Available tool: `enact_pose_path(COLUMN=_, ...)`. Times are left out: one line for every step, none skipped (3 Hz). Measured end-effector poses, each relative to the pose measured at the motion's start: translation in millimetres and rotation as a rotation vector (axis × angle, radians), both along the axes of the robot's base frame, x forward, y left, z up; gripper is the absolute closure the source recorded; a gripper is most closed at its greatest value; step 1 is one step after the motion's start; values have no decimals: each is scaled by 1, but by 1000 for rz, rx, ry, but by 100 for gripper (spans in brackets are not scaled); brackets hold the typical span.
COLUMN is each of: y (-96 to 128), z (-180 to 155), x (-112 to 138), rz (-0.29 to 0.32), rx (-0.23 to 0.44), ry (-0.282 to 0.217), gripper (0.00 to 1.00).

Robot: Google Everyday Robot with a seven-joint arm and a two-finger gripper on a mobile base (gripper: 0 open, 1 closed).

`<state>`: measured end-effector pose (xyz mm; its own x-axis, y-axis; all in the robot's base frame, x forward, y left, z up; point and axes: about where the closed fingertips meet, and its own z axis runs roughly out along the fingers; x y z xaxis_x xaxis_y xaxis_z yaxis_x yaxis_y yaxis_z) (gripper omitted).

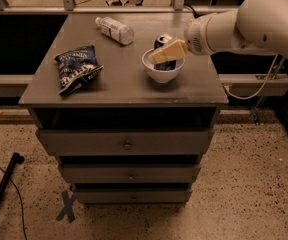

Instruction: Pick pepsi can from white bowl and place on counter

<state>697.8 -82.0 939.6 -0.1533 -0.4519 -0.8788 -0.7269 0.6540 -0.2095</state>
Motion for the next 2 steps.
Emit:
enact_pose_path(y=9, z=-7, x=9, rz=8, rx=57, ry=4, gripper=15)
enact_pose_path(y=16, z=-12, x=15, rz=11, rx=91, ry=9, gripper=37)
